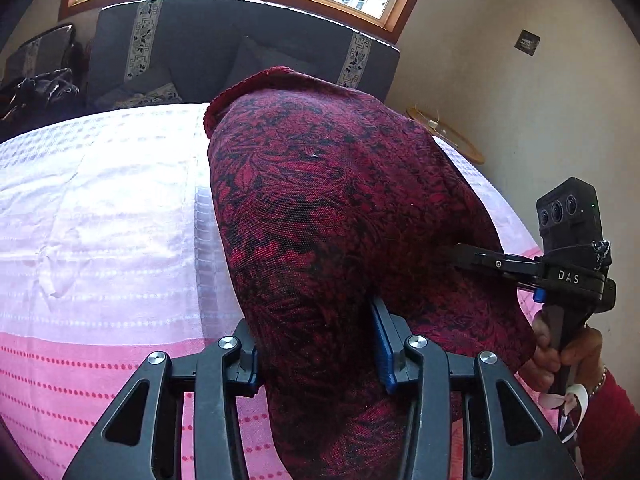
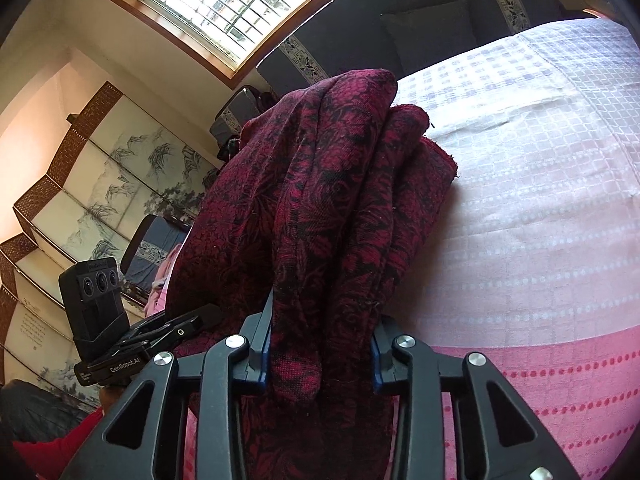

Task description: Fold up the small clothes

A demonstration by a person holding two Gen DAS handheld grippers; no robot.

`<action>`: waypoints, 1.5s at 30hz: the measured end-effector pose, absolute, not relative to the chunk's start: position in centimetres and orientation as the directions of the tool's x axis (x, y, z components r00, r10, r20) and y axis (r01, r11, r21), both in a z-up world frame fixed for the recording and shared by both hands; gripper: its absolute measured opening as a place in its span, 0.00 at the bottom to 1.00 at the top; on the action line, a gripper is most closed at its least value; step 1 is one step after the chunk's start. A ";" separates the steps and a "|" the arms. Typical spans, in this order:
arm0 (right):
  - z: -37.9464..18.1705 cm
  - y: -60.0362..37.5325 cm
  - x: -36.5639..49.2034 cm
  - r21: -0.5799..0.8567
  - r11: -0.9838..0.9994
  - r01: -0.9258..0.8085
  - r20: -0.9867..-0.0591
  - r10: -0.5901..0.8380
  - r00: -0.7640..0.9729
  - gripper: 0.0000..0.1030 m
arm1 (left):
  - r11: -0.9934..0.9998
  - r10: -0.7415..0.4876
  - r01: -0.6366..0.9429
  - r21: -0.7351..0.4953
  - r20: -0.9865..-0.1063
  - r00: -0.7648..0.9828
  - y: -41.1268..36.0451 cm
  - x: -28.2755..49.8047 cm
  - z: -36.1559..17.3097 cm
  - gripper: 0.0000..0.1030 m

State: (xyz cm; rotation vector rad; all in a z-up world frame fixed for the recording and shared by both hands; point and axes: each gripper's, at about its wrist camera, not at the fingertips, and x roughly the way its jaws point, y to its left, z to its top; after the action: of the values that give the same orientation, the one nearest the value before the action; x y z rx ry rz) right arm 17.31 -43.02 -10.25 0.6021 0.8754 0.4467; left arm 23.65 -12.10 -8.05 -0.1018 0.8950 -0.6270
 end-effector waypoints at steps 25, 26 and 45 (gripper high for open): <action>-6.8 -34.7 15.2 0.654 0.721 -0.228 -0.506 0.641 0.578 0.30 | 0.897 -0.395 0.411 -0.160 -0.704 0.589 -4.6 16.0 -3.2 0.42; -6.8 -34.6 14.8 0.653 0.721 -0.232 -0.504 0.642 0.577 0.30 | 0.898 -0.393 0.412 -0.155 -0.704 0.592 -4.4 15.6 -3.2 0.42; -6.2 -32.1 6.7 0.630 0.735 -0.253 -0.496 0.631 0.597 0.30 | 0.887 -0.406 0.434 -0.157 -0.709 0.576 -1.8 8.2 -4.3 0.42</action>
State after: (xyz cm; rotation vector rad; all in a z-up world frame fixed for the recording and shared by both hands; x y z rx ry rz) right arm 6.65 -32.08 -6.25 0.5407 0.7716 0.5424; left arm 8.22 -1.83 -4.30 0.0357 0.8212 -0.4918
